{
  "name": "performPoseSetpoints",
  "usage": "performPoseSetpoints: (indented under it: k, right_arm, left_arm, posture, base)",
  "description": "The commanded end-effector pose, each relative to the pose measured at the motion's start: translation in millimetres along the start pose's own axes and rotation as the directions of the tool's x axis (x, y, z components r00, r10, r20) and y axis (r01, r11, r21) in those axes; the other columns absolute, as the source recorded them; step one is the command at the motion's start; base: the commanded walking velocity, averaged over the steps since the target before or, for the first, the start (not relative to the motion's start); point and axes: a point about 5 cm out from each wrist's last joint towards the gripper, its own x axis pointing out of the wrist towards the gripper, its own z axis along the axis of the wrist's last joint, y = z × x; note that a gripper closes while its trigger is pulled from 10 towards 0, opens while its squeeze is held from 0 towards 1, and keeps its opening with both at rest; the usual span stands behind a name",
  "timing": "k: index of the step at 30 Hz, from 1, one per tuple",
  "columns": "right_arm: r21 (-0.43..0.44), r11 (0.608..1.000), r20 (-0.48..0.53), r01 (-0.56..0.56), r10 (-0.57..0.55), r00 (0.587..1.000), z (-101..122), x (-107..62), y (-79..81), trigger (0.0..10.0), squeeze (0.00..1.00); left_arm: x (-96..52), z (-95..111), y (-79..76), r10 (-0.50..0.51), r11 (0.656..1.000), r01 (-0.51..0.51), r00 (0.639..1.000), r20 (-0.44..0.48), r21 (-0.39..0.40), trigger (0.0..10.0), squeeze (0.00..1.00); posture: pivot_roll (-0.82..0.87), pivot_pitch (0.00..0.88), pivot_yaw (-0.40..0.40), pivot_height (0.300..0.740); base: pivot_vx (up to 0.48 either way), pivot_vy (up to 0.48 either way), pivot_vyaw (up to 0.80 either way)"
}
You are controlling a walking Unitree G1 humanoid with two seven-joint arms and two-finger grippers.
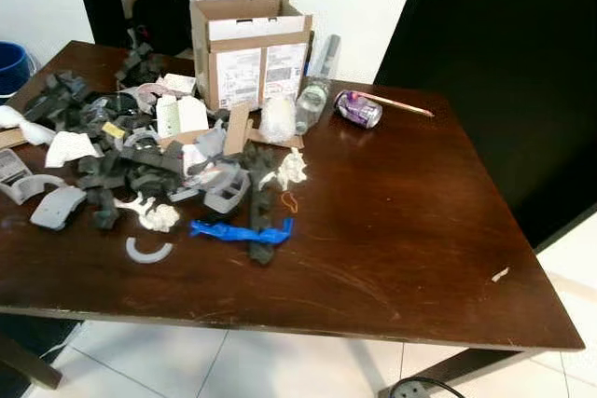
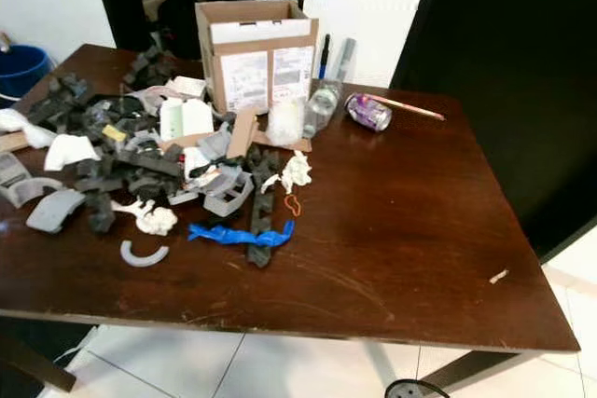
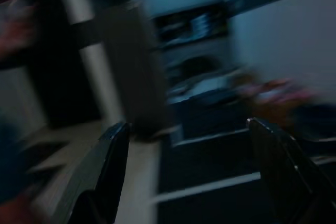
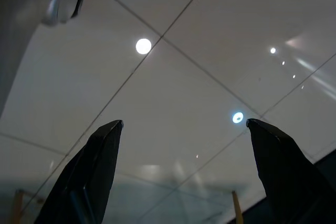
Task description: Picking trash to rubbish bin
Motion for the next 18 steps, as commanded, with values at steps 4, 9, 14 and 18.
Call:
performPoseSetpoints:
  k: [4, 9, 14, 18]
  right_arm:
    - [-0.015, 1.000, -0.021, 0.002, -0.002, 1.000, -6, 0.3, 0.1, 10.0, 0.00]
    - [-0.020, 1.000, -0.025, 0.002, -0.002, 1.000, -8, 0.4, 0.5, 10.0, 0.00]
    - [-0.026, 1.000, -0.036, 0.009, -0.010, 0.999, -13, 0.5, -0.7, 10.0, 0.00]
    - [-0.022, 1.000, -0.046, 0.014, -0.015, 0.999, -18, 0.4, -2.3, 10.0, 0.00]
  left_arm:
    - [-3.4, 12, -48.1, -0.206, 0.975, 0.206, 0.979, 0.009, -0.083, 10.0, 0.00]
    - [-8.7, 0, -75.8, -0.340, 0.936, 0.331, 0.938, -0.068, -0.123, 10.0, 0.00]
    - [-17.3, 2, -111.1, -0.542, 0.828, 0.512, 0.835, -0.096, -0.228, 10.0, 0.00]
    - [-19.8, 6, -123.0, -0.611, 0.776, 0.569, 0.785, -0.101, -0.272, 10.0, 0.00]
  posture:
    - [0.28, 0.113, -0.104, 0.740]
    - [0.26, 0.131, -0.103, 0.740]
    - [0.24, 0.146, -0.098, 0.740]
    - [0.24, 0.149, -0.096, 0.740]
  base:
    - [0.000, 0.000, 0.00]
    - [0.000, 0.000, 0.00]
    - [0.000, 0.000, 0.00]
    - [0.000, 0.000, 0.00]
